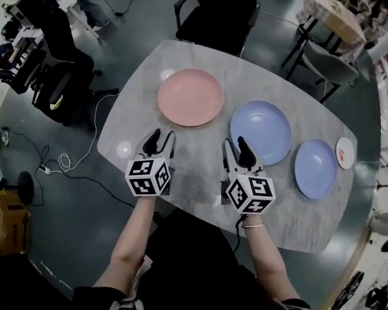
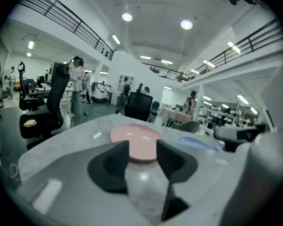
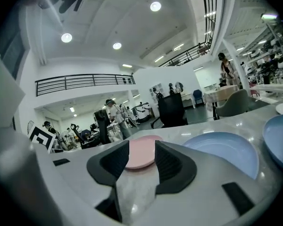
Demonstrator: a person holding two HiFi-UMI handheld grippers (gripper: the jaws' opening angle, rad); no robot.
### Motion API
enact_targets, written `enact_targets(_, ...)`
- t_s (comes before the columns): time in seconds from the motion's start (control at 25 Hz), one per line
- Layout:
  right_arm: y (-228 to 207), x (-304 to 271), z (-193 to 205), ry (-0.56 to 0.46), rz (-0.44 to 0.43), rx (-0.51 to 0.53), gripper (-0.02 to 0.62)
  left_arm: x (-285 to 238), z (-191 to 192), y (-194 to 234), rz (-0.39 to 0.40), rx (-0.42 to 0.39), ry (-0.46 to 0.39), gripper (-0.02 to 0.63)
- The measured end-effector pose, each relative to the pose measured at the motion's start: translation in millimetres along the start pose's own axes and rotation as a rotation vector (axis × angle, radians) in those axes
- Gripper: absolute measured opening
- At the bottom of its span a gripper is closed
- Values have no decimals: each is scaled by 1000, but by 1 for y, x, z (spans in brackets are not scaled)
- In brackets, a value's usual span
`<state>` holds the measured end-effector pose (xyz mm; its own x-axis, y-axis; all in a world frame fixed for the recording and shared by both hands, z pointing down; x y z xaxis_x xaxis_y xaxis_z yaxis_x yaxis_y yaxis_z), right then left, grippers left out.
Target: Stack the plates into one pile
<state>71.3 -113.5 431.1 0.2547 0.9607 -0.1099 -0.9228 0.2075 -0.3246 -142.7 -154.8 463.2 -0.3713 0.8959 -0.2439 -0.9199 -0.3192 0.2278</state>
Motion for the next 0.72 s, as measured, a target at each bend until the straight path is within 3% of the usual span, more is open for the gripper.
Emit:
enact_targets(0.16,15,-45,9,36,-24,34,158,-11,-1,40,-50,33,8,183)
enact_targets(0.36,11,-102,21,85,9,88,158,-43,-3,76,-61,55,23,182)
enact_targets(0.72,-39,-183,30,197,111,208,158,-119,-3,108,-51,64,69,183)
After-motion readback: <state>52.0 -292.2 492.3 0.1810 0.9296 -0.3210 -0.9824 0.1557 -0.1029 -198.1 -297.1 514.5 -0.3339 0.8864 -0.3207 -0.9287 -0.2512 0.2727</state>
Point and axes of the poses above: the fingertips, and each gripper's own axes: x backward along the fingers, y to its left, z out of its underside, the point moved 3 cm from there along x, backward along the fingers, and after that the axes turned 9 degrees about -y, right-handed, at the moved point
